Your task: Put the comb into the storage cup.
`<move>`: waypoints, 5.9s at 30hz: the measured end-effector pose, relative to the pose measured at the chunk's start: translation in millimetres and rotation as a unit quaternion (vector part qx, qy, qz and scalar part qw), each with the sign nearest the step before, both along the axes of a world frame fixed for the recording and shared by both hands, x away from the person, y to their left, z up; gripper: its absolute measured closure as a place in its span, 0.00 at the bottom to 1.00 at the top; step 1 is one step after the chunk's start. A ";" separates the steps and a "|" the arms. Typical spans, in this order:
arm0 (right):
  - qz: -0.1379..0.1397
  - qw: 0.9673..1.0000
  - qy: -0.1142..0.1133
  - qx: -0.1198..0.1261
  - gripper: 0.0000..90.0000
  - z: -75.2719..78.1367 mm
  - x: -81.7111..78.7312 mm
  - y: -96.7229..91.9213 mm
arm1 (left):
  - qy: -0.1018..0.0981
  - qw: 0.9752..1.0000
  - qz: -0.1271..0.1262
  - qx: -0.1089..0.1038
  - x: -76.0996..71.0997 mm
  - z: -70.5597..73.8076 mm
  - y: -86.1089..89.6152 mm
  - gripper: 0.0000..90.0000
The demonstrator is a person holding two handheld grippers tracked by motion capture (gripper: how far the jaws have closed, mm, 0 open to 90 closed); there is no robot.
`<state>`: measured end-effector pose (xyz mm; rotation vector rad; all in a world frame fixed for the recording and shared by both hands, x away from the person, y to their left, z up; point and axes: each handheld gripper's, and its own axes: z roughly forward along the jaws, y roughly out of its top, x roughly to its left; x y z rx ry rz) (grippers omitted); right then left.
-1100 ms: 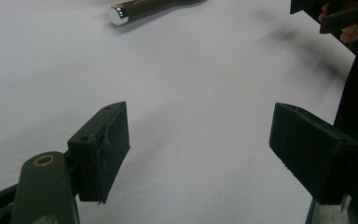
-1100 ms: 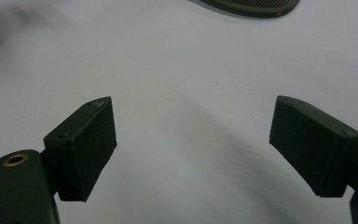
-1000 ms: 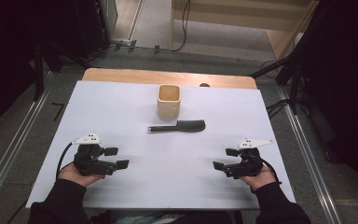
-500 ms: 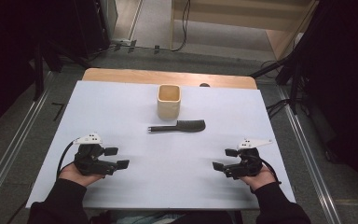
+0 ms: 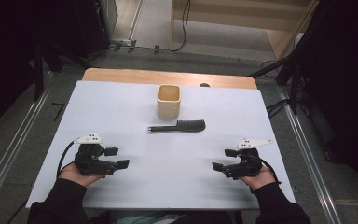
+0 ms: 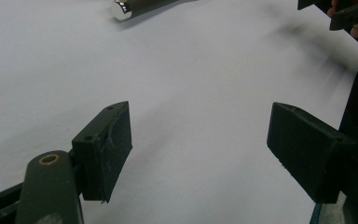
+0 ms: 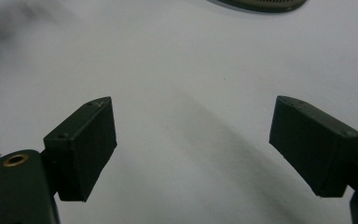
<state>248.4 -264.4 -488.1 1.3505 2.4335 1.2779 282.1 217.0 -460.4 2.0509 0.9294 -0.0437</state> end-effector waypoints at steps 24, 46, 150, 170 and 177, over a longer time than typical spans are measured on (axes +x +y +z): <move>0.003 1.000 0.002 -0.007 0.15 -1.1 1.3 0.5 | 0.001 1.000 0.007 0.000 2.8 0.9 0.9 0.28; 0.004 1.000 0.001 -0.005 0.15 -0.6 1.2 -0.1 | 0.002 1.000 0.025 0.005 34.2 12.7 -15.1 0.28; 0.009 1.000 -0.006 0.000 0.15 1.9 0.0 -1.1 | -0.022 0.997 0.012 0.080 141.7 -17.1 -118.7 1.00; 0.012 1.000 -0.006 -0.001 0.15 2.0 -0.2 -0.3 | 0.006 0.996 0.013 0.085 142.1 -37.5 -116.4 1.00; 0.012 1.000 -0.006 -0.001 0.15 2.3 -0.4 -0.4 | 0.011 0.996 0.000 0.086 137.0 -37.2 -117.3 1.00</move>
